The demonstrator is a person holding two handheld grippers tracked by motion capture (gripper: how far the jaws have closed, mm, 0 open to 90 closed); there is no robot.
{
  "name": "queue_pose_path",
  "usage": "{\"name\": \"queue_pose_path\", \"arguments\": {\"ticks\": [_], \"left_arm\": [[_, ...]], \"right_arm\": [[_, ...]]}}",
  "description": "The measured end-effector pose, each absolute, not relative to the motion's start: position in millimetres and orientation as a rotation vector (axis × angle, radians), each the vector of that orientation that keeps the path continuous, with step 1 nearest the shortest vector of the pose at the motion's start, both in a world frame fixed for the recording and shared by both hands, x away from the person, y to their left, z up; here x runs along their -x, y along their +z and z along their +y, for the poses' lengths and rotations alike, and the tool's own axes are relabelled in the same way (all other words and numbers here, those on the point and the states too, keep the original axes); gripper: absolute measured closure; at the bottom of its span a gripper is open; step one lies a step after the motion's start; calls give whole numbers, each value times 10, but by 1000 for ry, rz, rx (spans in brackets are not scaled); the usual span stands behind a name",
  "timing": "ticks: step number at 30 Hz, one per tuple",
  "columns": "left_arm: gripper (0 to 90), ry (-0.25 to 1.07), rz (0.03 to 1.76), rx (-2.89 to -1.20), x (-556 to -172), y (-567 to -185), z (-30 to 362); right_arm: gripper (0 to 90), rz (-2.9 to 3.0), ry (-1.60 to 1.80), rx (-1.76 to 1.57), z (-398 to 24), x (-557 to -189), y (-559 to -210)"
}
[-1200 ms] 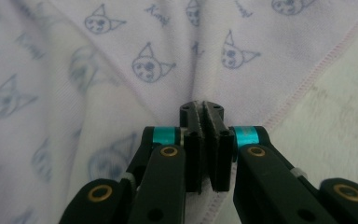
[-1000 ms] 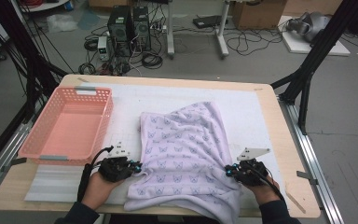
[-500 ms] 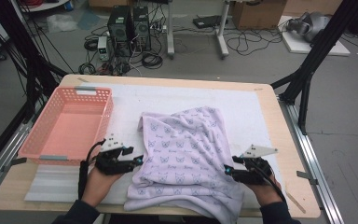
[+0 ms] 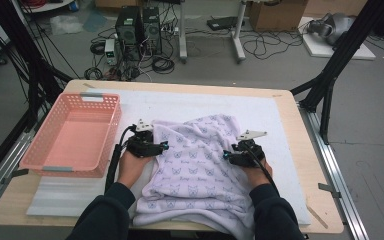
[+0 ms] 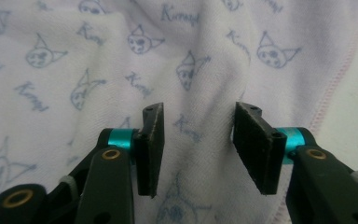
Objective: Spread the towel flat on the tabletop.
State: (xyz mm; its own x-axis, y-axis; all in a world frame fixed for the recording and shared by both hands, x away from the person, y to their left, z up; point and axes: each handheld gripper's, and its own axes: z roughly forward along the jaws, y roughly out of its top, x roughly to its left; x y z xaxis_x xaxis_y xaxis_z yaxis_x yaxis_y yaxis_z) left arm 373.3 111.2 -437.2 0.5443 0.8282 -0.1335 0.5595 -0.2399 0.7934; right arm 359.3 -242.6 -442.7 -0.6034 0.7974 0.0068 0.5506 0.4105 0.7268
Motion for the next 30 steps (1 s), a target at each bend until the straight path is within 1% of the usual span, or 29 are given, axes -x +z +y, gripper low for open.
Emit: {"name": "queue_pose_path", "arguments": {"ticks": [1, 2, 3, 4, 5, 6, 7, 8, 9, 14, 21, 30], "left_arm": [[453, 388, 1133, -1942, -3741, -4394, 1098], [475, 384, 1137, -1955, -3749, -4420, 1083], [508, 380, 1130, -1986, -3753, -4448, 1072], [564, 408, 1109, -2015, -3740, -4467, 1060], [606, 454, 1080, -2038, -3722, -4469, 1053], [638, 446, 1062, -2044, -3715, -4466, 1053], [732, 426, 1040, -2057, -3702, -4458, 1055], [852, 432, 1025, -2081, -3680, -4445, 1049], [867, 440, 1019, -2098, -3661, -4431, 1044], [873, 367, 981, -2122, -3498, -4388, 1104], [872, 280, 922, -2114, -3231, -4362, 1244], [871, 159, 855, -2124, -2903, -4354, 1324]], "right_arm": [[559, 2338, 1002, -1166, -2419, -3599, -4440], [592, 2333, 1007, -1165, -2421, -3605, -4442], [628, 2341, 1011, -1158, -2427, -3607, -4440], [663, 2343, 1013, -1160, -2425, -3602, -4437], [724, 2350, 1013, -1151, -2427, -3601, -4435], [782, 2361, 1021, -1142, -2429, -3600, -4434], [843, 2373, 1032, -1139, -2429, -3597, -4432], [854, 2378, 1028, -1139, -2426, -3590, -4430], [859, 2387, 1022, -1127, -2428, -3585, -4424], [863, 2432, 1010, -1106, -2484, -3483, -4383], [863, 2510, 1042, -1048, -2632, -3164, -4315], [864, 2640, 1036, -979, -2691, -2786, -4218]]}}
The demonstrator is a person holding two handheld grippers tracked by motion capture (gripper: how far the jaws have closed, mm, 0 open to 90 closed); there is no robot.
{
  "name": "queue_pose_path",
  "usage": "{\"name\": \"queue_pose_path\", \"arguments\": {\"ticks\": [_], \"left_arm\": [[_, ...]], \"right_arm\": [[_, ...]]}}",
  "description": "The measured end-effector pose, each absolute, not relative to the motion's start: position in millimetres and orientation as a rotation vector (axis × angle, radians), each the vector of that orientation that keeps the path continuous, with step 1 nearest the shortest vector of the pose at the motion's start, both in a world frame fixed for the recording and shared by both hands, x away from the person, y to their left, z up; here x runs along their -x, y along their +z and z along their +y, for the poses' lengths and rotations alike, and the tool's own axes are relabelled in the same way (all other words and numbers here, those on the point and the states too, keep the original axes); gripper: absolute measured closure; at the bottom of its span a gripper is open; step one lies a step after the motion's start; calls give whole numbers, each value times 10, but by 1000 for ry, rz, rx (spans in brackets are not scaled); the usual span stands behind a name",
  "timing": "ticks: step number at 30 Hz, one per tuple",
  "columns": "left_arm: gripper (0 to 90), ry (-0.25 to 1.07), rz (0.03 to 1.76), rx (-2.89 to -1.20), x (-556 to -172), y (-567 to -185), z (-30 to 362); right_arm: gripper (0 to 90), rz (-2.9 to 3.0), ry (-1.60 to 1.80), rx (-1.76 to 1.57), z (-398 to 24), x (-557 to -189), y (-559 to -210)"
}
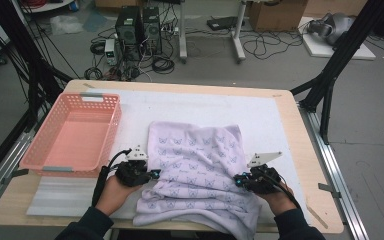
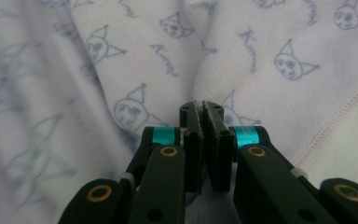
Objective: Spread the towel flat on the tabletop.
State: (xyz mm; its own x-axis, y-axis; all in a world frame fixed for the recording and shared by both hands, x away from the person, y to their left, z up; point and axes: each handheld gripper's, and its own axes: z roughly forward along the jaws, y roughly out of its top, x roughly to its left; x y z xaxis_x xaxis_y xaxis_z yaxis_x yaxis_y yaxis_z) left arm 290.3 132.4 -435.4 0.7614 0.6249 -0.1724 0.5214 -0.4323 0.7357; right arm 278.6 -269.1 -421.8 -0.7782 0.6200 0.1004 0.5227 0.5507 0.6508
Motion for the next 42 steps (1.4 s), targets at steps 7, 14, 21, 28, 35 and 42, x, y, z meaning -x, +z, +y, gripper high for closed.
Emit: {"name": "queue_pose_path", "arguments": {"ticks": [7, 14, 21, 28, 35, 42], "left_arm": [[592, 189, 900, -2061, -2918, -4283, 1387], [465, 288, 970, -1905, -3193, -4095, 1439], [461, 328, 956, -1821, -3291, -3891, 1427], [459, 409, 1055, -1837, -3537, -4019, 1433], [470, 345, 1171, -1935, -3828, -4405, 1270], [844, 410, 1049, -2085, -3664, -4385, 1172]], "right_arm": [[648, 2597, 1095, -992, -2749, -2712, -4128], [528, 2223, 1168, -1216, -2948, -3169, -4082], [519, 2235, 1029, -1282, -2814, -3615, -4288], [547, 2284, 957, -1249, -2666, -3749, -4411], [862, 2344, 965, -1194, -2633, -3732, -4400], [866, 2408, 911, -1140, -2739, -3539, -4318]]}}
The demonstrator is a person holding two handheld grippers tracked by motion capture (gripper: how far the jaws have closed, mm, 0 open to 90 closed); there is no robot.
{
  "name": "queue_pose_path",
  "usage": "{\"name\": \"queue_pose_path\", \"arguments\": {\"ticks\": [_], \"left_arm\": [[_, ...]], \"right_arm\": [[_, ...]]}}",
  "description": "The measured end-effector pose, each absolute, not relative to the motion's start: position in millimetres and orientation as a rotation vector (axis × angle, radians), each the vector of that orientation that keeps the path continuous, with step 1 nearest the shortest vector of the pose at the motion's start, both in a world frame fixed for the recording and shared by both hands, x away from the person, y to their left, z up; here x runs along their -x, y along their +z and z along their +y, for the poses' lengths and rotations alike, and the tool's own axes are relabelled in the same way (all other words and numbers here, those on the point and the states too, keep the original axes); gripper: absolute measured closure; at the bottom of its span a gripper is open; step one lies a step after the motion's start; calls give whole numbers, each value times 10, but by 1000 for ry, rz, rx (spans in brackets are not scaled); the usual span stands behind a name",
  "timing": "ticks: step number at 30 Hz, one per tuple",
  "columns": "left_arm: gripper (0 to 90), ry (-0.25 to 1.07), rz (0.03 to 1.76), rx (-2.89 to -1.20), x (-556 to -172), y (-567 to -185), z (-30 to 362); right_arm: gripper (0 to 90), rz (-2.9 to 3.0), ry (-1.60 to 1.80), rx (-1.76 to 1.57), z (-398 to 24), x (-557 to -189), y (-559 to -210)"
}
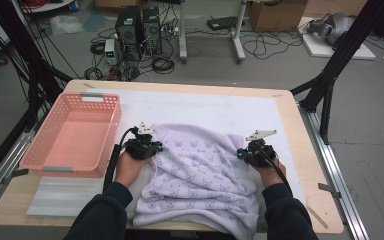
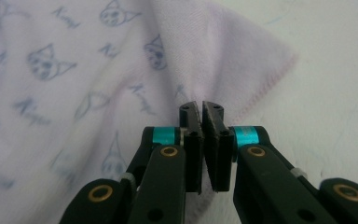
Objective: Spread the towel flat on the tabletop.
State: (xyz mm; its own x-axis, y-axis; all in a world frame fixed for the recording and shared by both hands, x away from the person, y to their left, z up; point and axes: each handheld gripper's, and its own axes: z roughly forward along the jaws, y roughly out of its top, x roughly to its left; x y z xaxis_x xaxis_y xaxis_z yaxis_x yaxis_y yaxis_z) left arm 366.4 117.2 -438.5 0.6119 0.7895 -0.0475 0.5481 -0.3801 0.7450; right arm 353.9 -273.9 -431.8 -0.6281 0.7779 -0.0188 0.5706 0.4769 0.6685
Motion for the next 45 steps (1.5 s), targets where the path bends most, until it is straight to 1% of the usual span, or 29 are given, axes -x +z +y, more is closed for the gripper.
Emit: {"name": "queue_pose_path", "arguments": {"ticks": [4, 6, 8, 9, 10, 11, 14, 16, 18, 21, 23, 24, 26, 27, 28, 29, 31, 33, 34, 36, 37, 39, 41, 42, 43, 44, 45], "left_arm": [[861, 358, 1025, -2115, -3527, -4323, 1238], [861, 299, 1024, -2110, -3443, -4296, 1310], [850, 258, 1024, -2094, -3403, -4275, 1369], [820, 253, 1019, -2072, -3395, -4251, 1401], [729, 264, 1025, -2040, -3401, -4216, 1431], [637, 277, 1028, -2007, -3420, -4175, 1457], [544, 324, 1037, -1925, -3506, -4051, 1471], [517, 364, 1031, -1913, -3585, -4002, 1449], [510, 390, 1036, -1921, -3692, -3996, 1419], [506, 401, 1084, -1917, -3856, -4056, 1393], [499, 395, 1116, -1910, -3934, -4106, 1376], [497, 391, 1116, -1903, -3953, -4124, 1370], [496, 392, 1122, -1893, -3974, -4149, 1358], [495, 396, 1127, -1895, -3980, -4155, 1358], [492, 400, 1134, -1887, -3989, -4165, 1359], [485, 403, 1138, -1885, -3998, -4166, 1366], [478, 405, 1166, -1855, -4014, -4163, 1393], [479, 399, 1188, -1820, -4026, -4164, 1409], [480, 395, 1188, -1821, -4040, -4172, 1408], [479, 401, 1193, -1823, -4072, -4204, 1392], [480, 399, 1197, -1824, -4091, -4221, 1393], [480, 379, 1238, -1805, -4161, -4302, 1386], [479, 358, 1269, -1805, -4216, -4388, 1362], [478, 347, 1282, -1832, -4256, -4446, 1328], [475, 347, 1282, -1861, -4279, -4473, 1295], [464, 384, 1253, -1875, -4293, -4475, 1256], [476, 375, 1243, -1875, -4316, -4471, 1215]], "right_arm": [[870, 2465, 917, -1124, -2816, -3380, -4301], [867, 2512, 913, -1130, -2838, -3341, -4316], [835, 2528, 920, -1131, -2859, -3307, -4303], [792, 2535, 930, -1132, -2867, -3303, -4288], [724, 2520, 948, -1123, -2873, -3308, -4269], [676, 2492, 968, -1125, -2882, -3319, -4240], [603, 2354, 1060, -1186, -2916, -3401, -4124], [583, 2274, 1085, -1206, -2945, -3469, -4078], [576, 2225, 1050, -1243, -2963, -3578, -4077], [563, 2231, 980, -1282, -2950, -3756, -4179], [529, 2252, 940, -1285, -2913, -3846, -4262], [532, 2275, 922, -1281, -2889, -3896, -4311], [586, 2316, 902, -1292, -2847, -3962, -4385], [738, 2321, 922, -1282, -2840, -3972, -4385], [836, 2355, 935, -1255, -2840, -3982, -4373], [856, 2327, 829, -1174, -2811, -3977, -4336], [858, 2216, 698, -1098, -2819, -3969, -4280], [849, 2138, 737, -1179, -2921, -3997, -4257], [827, 2133, 740, -1201, -2945, -4000, -4271], [714, 2128, 739, -1180, -2939, -3963, -4296], [681, 2112, 759, -1177, -2940, -3934, -4290], [645, 2086, 812, -1191, -2963, -3897, -4257], [627, 2052, 862, -1218, -2998, -3867, -4213], [626, 2047, 871, -1219, -3010, -3860, -4201], [623, 2047, 878, -1221, -3025, -3850, -4187], [622, 2046, 880, -1225, -3031, -3845, -4183], [621, 2047, 887, -1229, -3040, -3838, -4181]]}}
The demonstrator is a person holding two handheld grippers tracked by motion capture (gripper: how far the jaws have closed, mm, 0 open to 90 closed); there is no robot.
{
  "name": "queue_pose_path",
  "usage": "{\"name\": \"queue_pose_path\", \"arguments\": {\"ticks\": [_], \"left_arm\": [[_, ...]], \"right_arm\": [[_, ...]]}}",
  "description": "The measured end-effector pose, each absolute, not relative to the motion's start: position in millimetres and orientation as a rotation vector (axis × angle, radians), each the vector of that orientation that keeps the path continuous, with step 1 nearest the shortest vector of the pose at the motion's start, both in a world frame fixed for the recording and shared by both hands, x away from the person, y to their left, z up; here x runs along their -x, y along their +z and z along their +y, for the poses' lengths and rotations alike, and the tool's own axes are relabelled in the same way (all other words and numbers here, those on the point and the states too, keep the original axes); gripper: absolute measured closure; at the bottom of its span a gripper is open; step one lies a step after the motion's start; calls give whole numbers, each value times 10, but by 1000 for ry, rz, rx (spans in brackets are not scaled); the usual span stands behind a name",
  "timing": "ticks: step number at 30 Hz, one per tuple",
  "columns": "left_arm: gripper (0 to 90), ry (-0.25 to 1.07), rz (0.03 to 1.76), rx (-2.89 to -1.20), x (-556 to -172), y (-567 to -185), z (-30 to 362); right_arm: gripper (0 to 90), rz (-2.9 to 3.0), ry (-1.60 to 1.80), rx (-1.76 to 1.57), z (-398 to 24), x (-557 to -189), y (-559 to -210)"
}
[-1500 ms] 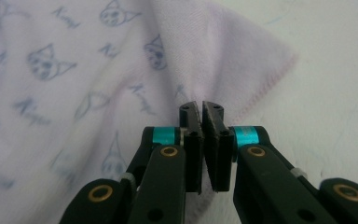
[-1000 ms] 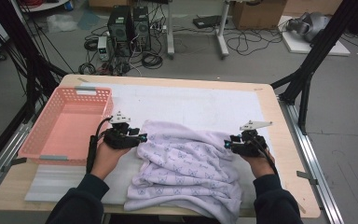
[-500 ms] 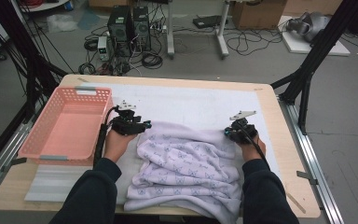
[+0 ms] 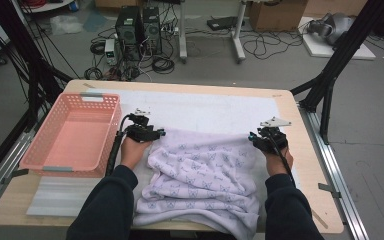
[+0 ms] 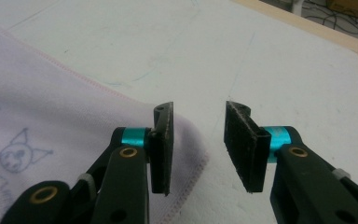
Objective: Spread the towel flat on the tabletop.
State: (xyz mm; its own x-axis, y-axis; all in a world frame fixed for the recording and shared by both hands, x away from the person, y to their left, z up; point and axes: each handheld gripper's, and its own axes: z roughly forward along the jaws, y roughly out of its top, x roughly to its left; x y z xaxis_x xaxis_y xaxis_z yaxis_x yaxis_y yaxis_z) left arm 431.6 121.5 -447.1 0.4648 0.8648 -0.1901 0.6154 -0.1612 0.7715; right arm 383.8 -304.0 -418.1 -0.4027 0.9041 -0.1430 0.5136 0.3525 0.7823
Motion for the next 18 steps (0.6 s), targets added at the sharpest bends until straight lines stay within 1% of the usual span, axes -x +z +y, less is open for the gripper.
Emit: {"name": "queue_pose_path", "arguments": {"ticks": [1, 2, 3, 4, 5, 6, 7, 10, 12, 14, 15, 16, 17, 18], "left_arm": [[479, 380, 1235, -1910, -4337, -4467, 1160], [482, 437, 1194, -1970, -4337, -4463, 1084], [532, 523, 1132, -2032, -4323, -4468, 1012], [605, 493, 1080, -2054, -4329, -4458, 988], [808, 485, 1061, -2079, -4346, -4437, 955], [851, 571, 1052, -2138, -4377, -4398, 909], [864, 624, 1066, -2138, -4422, -4368, 919], [868, 686, 1201, -2026, -4585, -4263, 1094], [869, 733, 1294, -1938, -4670, -4197, 1263], [866, 681, 1343, -1854, -4717, -4178, 1414], [856, 651, 1346, -1846, -4721, -4187, 1460], [808, 622, 1351, -1855, -4720, -4204, 1485], [700, 611, 1358, -1852, -4714, -4212, 1490], [626, 597, 1361, -1839, -4695, -4219, 1500]], "right_arm": [[618, 2047, 892, -1233, -3051, -3831, -4179], [616, 2047, 900, -1233, -3064, -3829, -4182], [614, 2045, 907, -1243, -3071, -3826, -4186], [614, 2047, 911, -1251, -3078, -3827, -4188], [615, 2047, 922, -1252, -3082, -3830, -4190], [616, 2046, 933, -1254, -3080, -3831, -4190], [620, 2050, 943, -1250, -3072, -3833, -4190], [652, 2057, 948, -1238, -3054, -3840, -4193], [652, 2054, 958, -1257, -3052, -3849, -4197], [642, 2052, 981, -1273, -3058, -3863, -4208], [626, 2055, 994, -1280, -3064, -3876, -4218], [617, 2058, 1008, -1295, -3058, -3886, -4233], [604, 2068, 1027, -1301, -3046, -3903, -4255], [597, 2077, 1033, -1303, -3033, -3911, -4267]]}}
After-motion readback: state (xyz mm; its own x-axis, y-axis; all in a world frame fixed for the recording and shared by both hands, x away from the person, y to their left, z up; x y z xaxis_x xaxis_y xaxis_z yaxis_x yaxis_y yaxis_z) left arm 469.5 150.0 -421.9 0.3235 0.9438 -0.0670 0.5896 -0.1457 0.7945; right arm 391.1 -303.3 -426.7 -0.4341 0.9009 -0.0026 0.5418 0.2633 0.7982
